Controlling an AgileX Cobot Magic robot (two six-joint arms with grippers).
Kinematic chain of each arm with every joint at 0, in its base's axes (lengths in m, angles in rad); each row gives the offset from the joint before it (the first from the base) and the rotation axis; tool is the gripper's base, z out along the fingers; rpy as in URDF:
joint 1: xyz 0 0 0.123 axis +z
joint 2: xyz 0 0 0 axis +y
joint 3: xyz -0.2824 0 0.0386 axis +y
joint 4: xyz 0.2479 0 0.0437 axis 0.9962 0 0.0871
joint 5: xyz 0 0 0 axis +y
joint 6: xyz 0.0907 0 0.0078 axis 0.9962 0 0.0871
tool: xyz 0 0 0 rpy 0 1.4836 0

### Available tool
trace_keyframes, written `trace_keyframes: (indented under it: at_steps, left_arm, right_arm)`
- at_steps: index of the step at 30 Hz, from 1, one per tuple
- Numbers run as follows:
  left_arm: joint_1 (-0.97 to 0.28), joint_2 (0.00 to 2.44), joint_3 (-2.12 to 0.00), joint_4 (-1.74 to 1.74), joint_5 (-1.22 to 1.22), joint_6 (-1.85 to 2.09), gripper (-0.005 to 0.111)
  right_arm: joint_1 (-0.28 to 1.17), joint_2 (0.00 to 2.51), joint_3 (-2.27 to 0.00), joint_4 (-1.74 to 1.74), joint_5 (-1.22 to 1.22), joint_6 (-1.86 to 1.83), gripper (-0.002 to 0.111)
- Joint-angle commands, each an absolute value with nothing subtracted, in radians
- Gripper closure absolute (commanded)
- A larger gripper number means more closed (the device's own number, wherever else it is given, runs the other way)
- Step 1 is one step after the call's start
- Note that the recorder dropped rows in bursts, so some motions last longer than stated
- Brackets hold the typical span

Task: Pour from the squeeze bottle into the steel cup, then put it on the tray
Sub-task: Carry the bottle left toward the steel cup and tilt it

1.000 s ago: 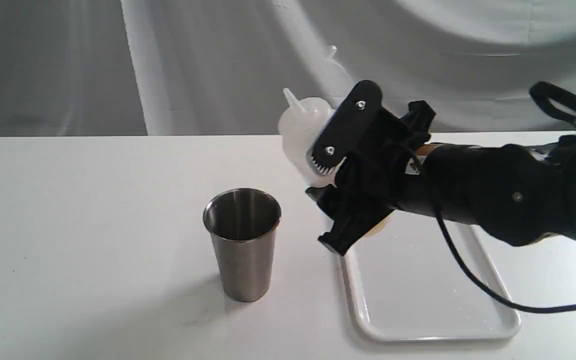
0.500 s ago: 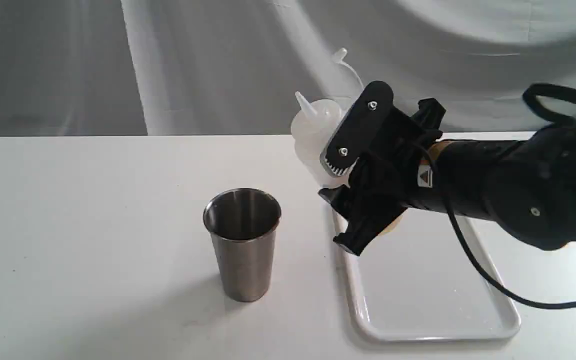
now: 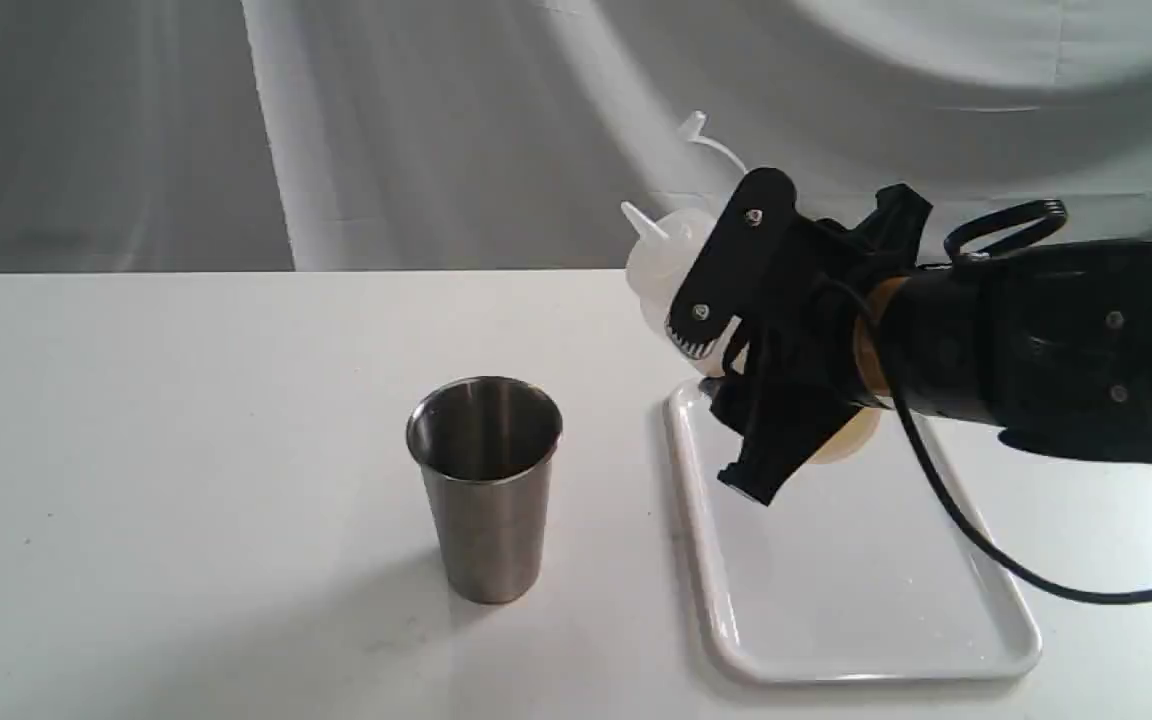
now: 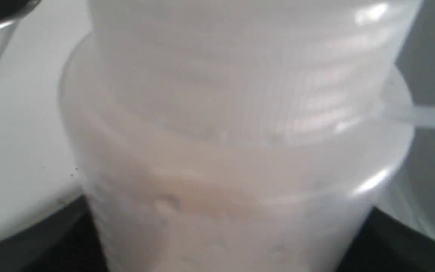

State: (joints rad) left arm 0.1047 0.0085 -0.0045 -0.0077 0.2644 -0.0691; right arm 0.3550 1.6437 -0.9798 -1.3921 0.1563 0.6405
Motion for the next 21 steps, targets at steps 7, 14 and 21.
trace_keyframes:
  at_steps: [7, 14, 21]
  left_arm:
    - [0.100, 0.010, 0.000, -0.012, 0.266, -0.071, 0.098]
    - [0.100, 0.010, 0.000, -0.012, 0.266, -0.071, 0.098]
    - [0.100, 0.010, 0.000, -0.012, 0.266, -0.071, 0.098]
  right_arm:
    - [0.419, 1.633, -0.991, -1.623, 0.272, 0.752, 0.108]
    - [0.431, 1.633, -0.991, -1.688, 0.319, 0.741, 0.108]
    - [0.487, 1.633, -0.991, -1.744, 0.369, 0.707, 0.108]
